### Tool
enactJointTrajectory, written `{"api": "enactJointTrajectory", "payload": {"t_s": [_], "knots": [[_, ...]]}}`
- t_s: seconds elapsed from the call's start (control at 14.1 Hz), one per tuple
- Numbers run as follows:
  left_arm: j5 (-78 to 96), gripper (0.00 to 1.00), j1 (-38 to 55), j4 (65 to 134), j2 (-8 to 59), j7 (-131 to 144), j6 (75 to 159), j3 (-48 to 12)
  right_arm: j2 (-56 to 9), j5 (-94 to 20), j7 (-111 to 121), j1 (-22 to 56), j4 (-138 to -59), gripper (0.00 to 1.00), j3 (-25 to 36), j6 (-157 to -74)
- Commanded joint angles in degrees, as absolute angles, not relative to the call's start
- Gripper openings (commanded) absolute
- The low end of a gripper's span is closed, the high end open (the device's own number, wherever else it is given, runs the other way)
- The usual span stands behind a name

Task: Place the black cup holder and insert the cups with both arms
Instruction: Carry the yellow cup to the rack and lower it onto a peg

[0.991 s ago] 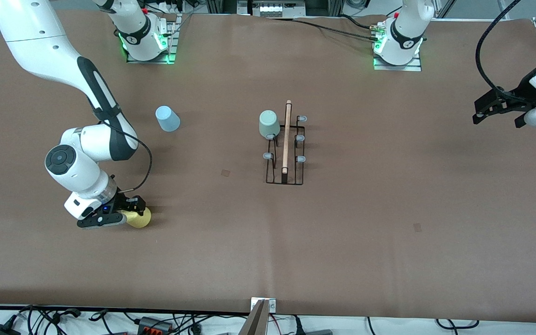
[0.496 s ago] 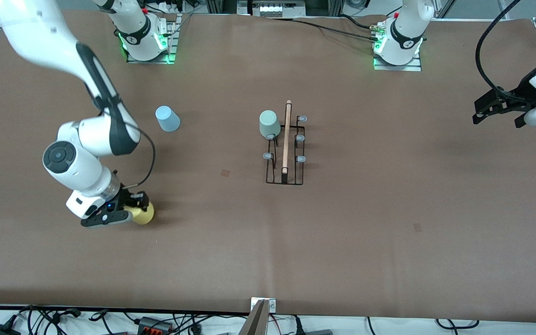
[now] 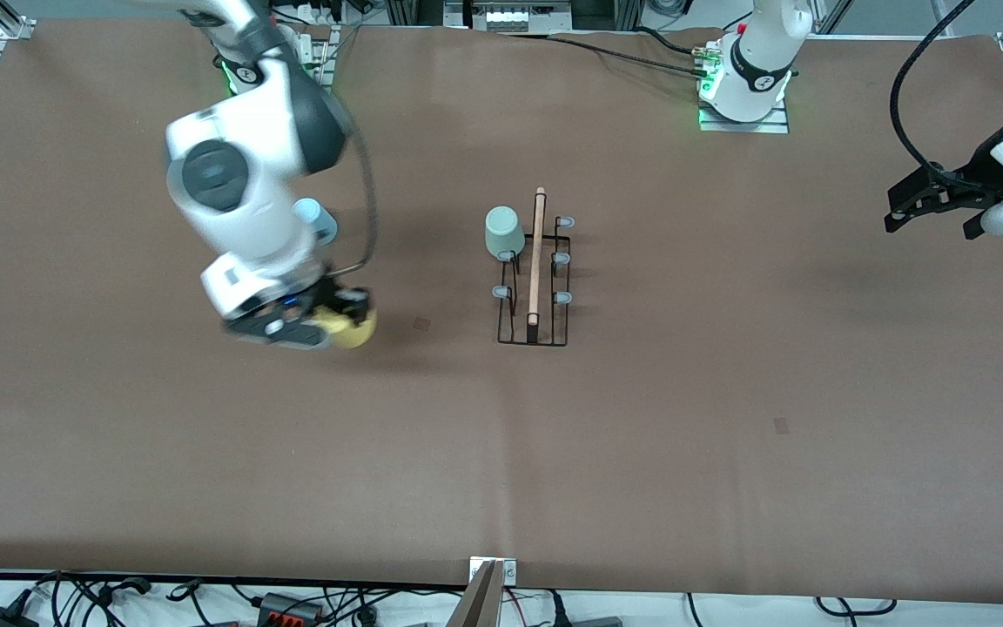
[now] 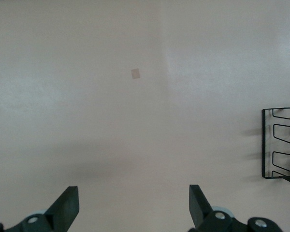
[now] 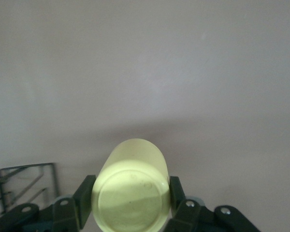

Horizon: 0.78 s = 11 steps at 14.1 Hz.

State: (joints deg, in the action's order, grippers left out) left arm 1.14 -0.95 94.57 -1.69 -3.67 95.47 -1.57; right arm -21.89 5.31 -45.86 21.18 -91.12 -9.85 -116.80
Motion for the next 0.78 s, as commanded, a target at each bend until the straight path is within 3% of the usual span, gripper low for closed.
{"api": "enactJointTrajectory", "payload": {"t_s": [0.0,0.71], "knots": [[2.37,1.0,-0.44,93.08,-0.97,-4.48,94.92,-0.88,-23.46,5.36,-60.77,27.84,-89.04,0.09,-9.23,-119.86],[2.37,1.0,-0.44,93.08,-0.97,-4.48,94.92,-0.88,-29.53,5.45,-73.47,36.91,-88.77,0.09,-9.58,-131.21]]}}
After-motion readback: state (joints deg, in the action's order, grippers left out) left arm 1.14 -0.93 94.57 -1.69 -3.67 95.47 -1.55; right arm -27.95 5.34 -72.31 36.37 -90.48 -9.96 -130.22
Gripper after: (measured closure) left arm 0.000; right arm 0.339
